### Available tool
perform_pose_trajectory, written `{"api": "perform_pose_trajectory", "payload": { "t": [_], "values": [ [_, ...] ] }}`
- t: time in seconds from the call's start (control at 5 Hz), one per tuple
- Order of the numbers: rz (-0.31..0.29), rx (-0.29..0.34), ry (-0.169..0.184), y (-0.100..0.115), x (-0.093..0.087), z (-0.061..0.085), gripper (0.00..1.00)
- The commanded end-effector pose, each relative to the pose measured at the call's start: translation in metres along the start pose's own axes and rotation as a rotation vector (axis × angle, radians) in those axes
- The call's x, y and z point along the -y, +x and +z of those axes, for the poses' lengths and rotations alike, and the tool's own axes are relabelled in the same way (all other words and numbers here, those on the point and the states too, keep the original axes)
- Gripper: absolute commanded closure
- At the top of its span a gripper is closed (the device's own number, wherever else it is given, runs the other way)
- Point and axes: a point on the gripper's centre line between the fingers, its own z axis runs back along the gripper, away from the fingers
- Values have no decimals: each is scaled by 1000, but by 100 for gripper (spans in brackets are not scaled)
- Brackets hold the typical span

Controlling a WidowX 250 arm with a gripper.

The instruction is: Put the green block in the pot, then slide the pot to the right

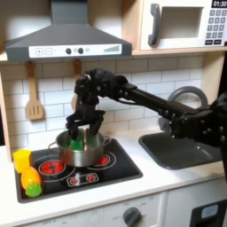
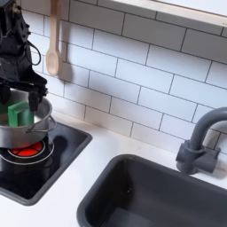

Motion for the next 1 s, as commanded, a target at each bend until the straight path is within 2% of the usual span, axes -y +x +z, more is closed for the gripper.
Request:
{"api": "perform_pose_trajectory", "payload": {
  "t": [0.0,0.4,0.6,0.8],
  "values": [
    [-16,-67,-4,-18,4,-15,0],
    [-45,-110,-26,-30,18,-28,0],
    [-48,-106,-32,-34,25,-24,0],
    [-75,-110,-49,-38,43,-22,0]
  ]
}}
